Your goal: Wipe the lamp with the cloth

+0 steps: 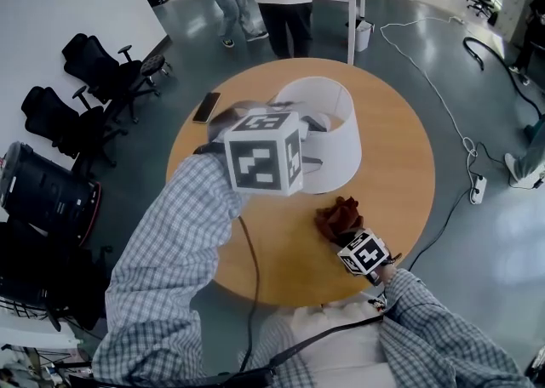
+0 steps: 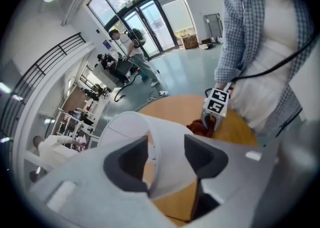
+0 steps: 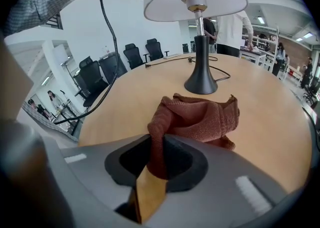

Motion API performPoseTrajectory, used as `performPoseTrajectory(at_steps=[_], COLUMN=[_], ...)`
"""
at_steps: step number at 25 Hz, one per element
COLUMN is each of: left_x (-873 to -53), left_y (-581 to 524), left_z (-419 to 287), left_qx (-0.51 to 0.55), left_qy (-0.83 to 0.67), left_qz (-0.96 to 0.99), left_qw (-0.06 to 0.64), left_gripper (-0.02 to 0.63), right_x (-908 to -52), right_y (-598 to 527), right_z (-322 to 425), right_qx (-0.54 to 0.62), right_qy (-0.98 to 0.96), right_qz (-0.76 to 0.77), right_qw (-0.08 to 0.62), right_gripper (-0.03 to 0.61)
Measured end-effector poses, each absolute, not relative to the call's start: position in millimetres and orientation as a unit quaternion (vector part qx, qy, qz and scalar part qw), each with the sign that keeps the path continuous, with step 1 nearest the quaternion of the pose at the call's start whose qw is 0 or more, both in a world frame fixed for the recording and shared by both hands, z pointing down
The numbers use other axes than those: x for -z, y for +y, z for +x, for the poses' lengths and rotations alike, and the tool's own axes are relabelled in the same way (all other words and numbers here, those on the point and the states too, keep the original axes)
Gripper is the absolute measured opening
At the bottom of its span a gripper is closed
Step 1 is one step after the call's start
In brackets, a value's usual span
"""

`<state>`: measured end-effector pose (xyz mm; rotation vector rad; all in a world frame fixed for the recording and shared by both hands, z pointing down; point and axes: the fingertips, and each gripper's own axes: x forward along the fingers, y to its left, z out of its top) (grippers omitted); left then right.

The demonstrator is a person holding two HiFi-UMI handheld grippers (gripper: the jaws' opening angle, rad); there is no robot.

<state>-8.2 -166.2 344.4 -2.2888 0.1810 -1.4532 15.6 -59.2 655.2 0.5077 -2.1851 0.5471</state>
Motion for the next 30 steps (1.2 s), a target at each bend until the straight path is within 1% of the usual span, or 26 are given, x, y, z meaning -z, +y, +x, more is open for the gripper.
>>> performPoseTrajectory(at_steps=[1, 2, 7, 12, 14, 17, 21, 25, 29, 30], left_x=[-342, -339, -311, -283, -285, -310, -353, -389, -446, -462], left_y=[-167, -169, -168, -152, -137, -113, -88, -78, -78, -77], left_z=[-9, -9, -22, -60, -77, -100, -113, -108, -84, -78], left_qx=[0.516, 0.509, 0.438, 0.366, 0.340, 0.315, 0.269, 0.204, 0.207, 0.215], left_qy=[0.074, 0.084, 0.147, 0.235, 0.265, 0.299, 0.332, 0.357, 0.360, 0.355], left_qz=[-0.827, -0.829, -0.860, -0.875, -0.882, -0.889, -0.902, -0.911, -0.908, -0.907], left_qw=[0.212, 0.216, 0.215, 0.211, 0.190, 0.144, 0.066, -0.016, -0.057, -0.065], left_gripper=[0.241, 0.247, 0.249, 0.249, 0.249, 0.246, 0.209, 0.117, 0.008, 0.006], right_x=[-656, -657, -654, -655, -656, -654, -654, -655, -654, -653], right_y=[-59, -59, -58, -56, -56, -56, -57, -58, -59, -60], right_z=[16, 17, 14, 15, 15, 14, 17, 9, 11, 11], right_qx=[-0.217, -0.218, -0.225, -0.228, -0.229, -0.232, -0.235, -0.237, -0.238, -0.239], right_qy=[-0.865, -0.865, -0.865, -0.865, -0.865, -0.864, -0.864, -0.864, -0.860, -0.860], right_qz=[0.202, 0.204, 0.205, 0.206, 0.206, 0.208, 0.211, 0.216, 0.229, 0.232], right_qw=[0.404, 0.403, 0.398, 0.397, 0.397, 0.395, 0.392, 0.389, 0.388, 0.386], right_gripper=[0.081, 0.084, 0.105, 0.112, 0.112, 0.112, 0.110, 0.107, 0.094, 0.091])
